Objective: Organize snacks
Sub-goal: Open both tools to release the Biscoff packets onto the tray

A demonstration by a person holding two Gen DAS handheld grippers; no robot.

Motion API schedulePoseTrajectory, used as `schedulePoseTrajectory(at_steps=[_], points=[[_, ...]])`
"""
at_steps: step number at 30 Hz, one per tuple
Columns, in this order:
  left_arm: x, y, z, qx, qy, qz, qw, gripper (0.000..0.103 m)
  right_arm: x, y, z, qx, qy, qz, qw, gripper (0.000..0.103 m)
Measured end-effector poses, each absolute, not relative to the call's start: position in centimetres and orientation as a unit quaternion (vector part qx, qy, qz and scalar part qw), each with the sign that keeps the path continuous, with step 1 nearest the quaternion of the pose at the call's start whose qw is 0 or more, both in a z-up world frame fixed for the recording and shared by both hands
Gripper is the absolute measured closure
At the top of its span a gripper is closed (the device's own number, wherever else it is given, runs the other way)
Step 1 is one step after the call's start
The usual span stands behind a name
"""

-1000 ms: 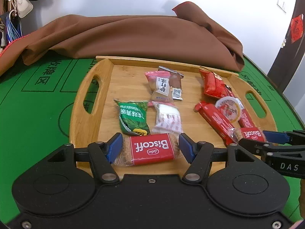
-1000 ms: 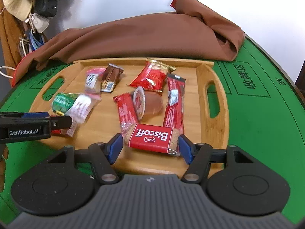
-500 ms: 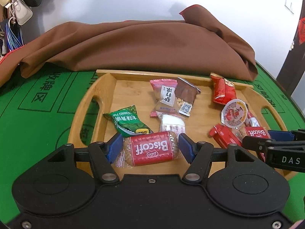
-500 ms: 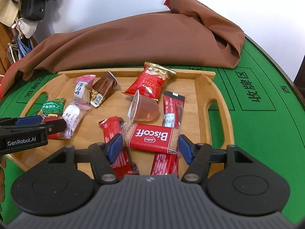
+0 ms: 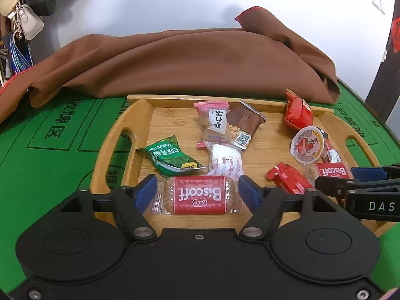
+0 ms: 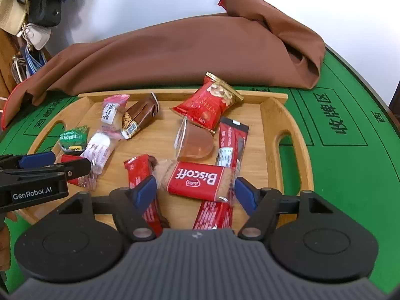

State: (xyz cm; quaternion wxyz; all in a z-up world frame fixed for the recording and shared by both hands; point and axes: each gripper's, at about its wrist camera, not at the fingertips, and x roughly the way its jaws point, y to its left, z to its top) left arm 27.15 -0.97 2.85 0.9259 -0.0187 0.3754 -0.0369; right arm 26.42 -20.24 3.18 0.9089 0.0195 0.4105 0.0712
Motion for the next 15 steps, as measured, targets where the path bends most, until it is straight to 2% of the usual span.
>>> schedulePoseTrajectory(at_steps=[5,15], points=[[26.1,-0.9,3.3,-0.015,0.366,-0.039,0.93,0.016,25.5,-20.1,3.4,0.015,0.407,0.078,0.91,0.019],[23.2,-1.0,4.4,-0.007,0.35,-0.046,0.936,0.009,22.5,-19.5,4.7,0.002,0.385,0.097,0.918,0.011]])
